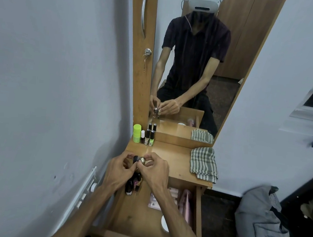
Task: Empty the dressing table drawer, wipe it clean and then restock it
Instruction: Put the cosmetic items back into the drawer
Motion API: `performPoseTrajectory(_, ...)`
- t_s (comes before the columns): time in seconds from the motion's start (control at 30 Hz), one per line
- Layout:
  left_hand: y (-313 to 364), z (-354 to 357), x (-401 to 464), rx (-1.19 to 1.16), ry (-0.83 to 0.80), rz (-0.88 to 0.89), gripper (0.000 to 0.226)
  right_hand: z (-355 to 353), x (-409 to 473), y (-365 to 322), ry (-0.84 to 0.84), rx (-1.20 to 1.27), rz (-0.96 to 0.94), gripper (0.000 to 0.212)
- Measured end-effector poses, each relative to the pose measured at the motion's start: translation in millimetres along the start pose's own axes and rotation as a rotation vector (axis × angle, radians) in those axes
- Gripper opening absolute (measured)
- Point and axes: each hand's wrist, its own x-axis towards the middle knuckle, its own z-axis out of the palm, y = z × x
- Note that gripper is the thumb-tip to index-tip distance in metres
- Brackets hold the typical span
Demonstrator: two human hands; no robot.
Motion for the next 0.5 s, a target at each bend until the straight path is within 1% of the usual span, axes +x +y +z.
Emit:
performPoseTrajectory(0.13, 0.9, -5.5, -20.0, -0.014, 0.015, 0.025, 0.028, -3.2, -18.1, -2.2, -0.019, -0.019, -0.046, 0.033)
performPoseTrajectory(0.27, -3.7, -8.6, -39.4, -0.045, -0.001, 0.054, 0.032, -7.0, -38.1, -3.8, -0.045, -0.024, -0.086, 0.030)
performPoseTrajectory(0.37, -10.0, -9.3, -49.6, -0.045, -0.011, 0.031, 0.031, -6.3, -49.8, -2.6, -0.054, -0.036, -0.100, 0.027)
performPoseTrajectory(0.5, -15.4, -12.1, -61.0, -0.008, -0.020, 0.006, 0.031, -1.8, -60.7, 2.0, -0.056, -0.056, -0.075, 0.032)
